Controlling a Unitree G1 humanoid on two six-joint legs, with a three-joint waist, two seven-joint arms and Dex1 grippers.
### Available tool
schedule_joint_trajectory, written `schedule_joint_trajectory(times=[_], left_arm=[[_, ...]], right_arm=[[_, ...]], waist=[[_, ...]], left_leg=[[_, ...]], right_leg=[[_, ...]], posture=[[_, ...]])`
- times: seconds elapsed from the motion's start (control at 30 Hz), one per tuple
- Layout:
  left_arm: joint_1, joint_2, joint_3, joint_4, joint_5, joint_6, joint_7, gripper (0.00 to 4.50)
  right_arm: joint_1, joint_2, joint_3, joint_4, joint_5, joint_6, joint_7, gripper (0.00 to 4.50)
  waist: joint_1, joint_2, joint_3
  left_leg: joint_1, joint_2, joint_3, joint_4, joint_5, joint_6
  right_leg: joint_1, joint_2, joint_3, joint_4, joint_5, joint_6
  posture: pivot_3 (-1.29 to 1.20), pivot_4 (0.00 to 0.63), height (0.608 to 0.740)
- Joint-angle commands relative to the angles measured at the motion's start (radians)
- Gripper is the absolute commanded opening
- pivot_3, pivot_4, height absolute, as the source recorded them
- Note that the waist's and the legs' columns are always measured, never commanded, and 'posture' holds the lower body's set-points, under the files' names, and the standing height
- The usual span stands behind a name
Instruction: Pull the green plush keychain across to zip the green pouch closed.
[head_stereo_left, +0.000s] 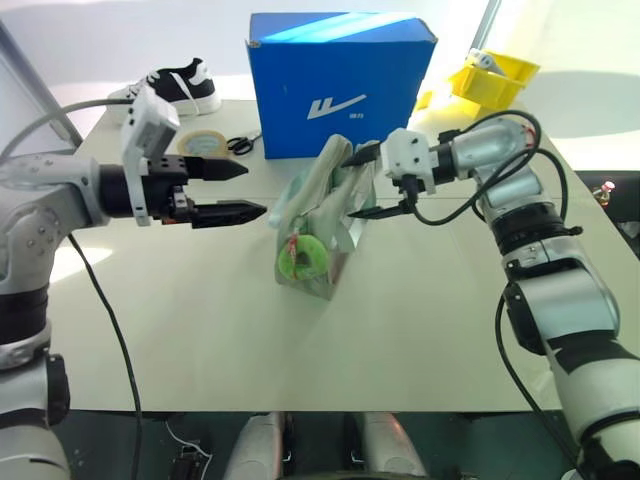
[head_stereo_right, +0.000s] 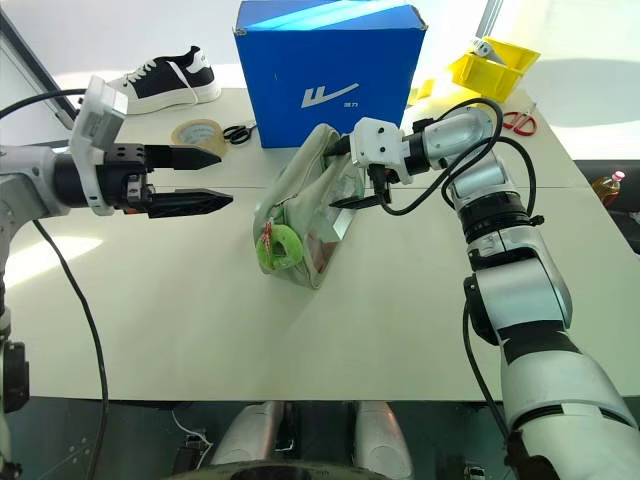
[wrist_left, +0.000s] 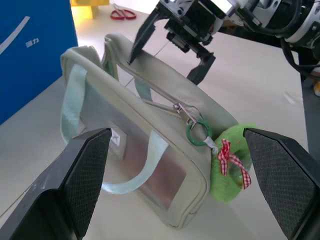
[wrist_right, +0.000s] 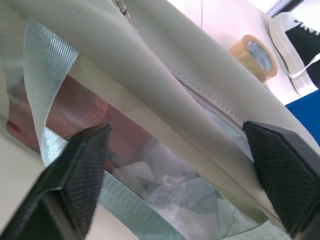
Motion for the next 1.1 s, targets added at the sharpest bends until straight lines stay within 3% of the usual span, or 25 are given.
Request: schedule_joint_trajectory(times=[0.03, 0.2, 0.23, 0.43, 0.63, 0.9, 1.1], left_arm=[[0.007, 0.013, 0.043, -0.018, -0.007, -0.012, 0.024, 4.50], [-0.004, 0.001, 0.031, 0.027, 0.016, -0.049, 0.043, 4.50], [-0.006, 0.000, 0.027, 0.039, 0.028, -0.064, 0.047, 4.50], [-0.017, 0.001, 0.021, 0.093, 0.059, -0.107, 0.050, 4.50], [-0.028, -0.014, 0.006, 0.114, 0.077, -0.128, 0.049, 4.50], [-0.045, -0.027, -0.003, 0.128, 0.089, -0.138, 0.048, 4.50], [-0.036, -0.035, -0.004, 0.118, 0.091, -0.136, 0.051, 4.50]], right_arm=[[-0.044, -0.002, -0.017, 0.025, -0.006, -0.054, 0.013, 2.68], [-0.038, -0.001, -0.025, 0.022, -0.012, -0.079, 0.000, 0.30], [-0.032, -0.006, -0.029, 0.011, -0.019, -0.071, -0.025, 0.03], [-0.029, -0.058, -0.073, -0.064, -0.015, 0.081, -0.122, 0.03], [-0.023, -0.073, -0.060, -0.170, -0.106, 0.264, -0.331, 0.03], [0.047, -0.066, -0.012, -0.366, -0.167, 0.374, -0.353, 0.03], [0.098, 0.042, 0.001, -0.482, -0.146, 0.589, -0.377, 0.03]], waist=[[0.000, 0.000, 0.000], [-0.001, 0.000, 0.001], [-0.001, 0.000, 0.001], [0.002, 0.001, 0.001], [0.001, 0.001, 0.001], [-0.002, 0.002, 0.002], [-0.005, 0.002, 0.002]], left_leg=[[0.000, 0.000, 0.000, 0.000, 0.000, 0.000], [0.000, 0.000, 0.000, -0.001, 0.001, -0.002], [0.000, 0.000, 0.000, -0.001, 0.001, -0.002], [0.000, 0.000, 0.000, -0.001, 0.001, -0.002], [-0.001, 0.000, 0.000, -0.001, 0.001, -0.002], [-0.002, 0.000, 0.000, -0.002, 0.000, 0.000], [-0.001, 0.000, 0.000, -0.002, 0.000, 0.000]], right_leg=[[0.000, 0.000, 0.000, 0.000, 0.000, 0.000], [0.000, 0.000, 0.000, 0.000, 0.000, 0.000], [0.000, 0.000, 0.000, 0.000, 0.000, 0.000], [0.000, 0.000, 0.000, 0.000, 0.000, 0.000], [-0.001, -0.001, 0.000, 0.000, 0.000, 0.000], [-0.003, -0.001, 0.000, 0.000, 0.000, 0.000], [-0.002, -0.001, 0.000, 0.000, 0.000, 0.000]], posture=[[0.00, 0.150, 0.740], [0.00, 0.150, 0.740], [0.00, 0.150, 0.740], [0.00, 0.150, 0.740], [0.00, 0.150, 0.740], [0.00, 0.150, 0.740], [0.00, 0.150, 0.740]])
